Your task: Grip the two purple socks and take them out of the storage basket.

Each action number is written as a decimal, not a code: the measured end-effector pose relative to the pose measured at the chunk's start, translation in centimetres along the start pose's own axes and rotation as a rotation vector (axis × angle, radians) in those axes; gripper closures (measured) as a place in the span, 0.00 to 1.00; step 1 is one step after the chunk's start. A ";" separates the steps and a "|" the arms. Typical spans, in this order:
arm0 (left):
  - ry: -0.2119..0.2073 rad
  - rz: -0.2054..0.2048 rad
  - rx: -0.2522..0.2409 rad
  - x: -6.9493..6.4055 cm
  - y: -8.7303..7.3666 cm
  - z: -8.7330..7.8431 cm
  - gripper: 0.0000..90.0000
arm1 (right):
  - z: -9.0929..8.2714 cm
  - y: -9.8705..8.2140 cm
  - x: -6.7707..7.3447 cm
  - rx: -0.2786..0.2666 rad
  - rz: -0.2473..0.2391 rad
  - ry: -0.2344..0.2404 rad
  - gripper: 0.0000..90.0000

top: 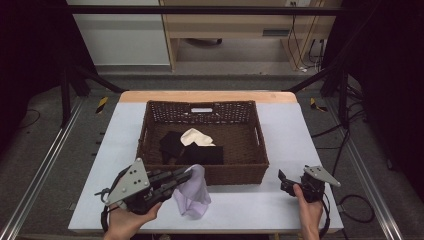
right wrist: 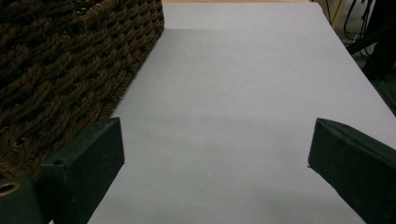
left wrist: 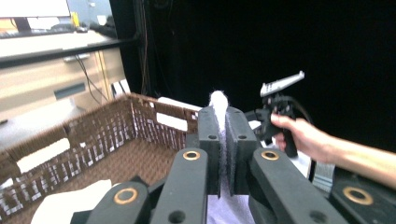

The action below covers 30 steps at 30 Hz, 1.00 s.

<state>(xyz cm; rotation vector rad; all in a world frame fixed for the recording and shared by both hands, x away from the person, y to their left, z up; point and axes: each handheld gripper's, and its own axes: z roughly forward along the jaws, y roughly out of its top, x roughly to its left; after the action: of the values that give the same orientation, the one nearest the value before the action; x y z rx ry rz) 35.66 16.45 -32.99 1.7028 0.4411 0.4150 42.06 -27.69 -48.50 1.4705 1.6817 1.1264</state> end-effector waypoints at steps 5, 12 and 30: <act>-0.015 -0.028 0.081 -0.2 -2.6 1.2 0.96 | 0.0 0.0 0.1 0.001 0.003 -0.001 0.04; -0.025 -0.072 0.182 0.0 -6.3 3.4 0.96 | -0.1 0.0 0.0 -0.006 0.003 -0.008 0.05; 0.069 -0.074 0.347 2.1 -12.5 3.8 0.70 | 0.0 0.0 0.0 0.000 0.007 -0.005 0.05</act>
<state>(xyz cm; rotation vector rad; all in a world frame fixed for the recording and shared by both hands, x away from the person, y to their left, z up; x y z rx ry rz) 38.62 16.33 -45.84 2.0041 0.6544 0.3585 42.05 -27.75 -48.50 1.4786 1.6746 1.1255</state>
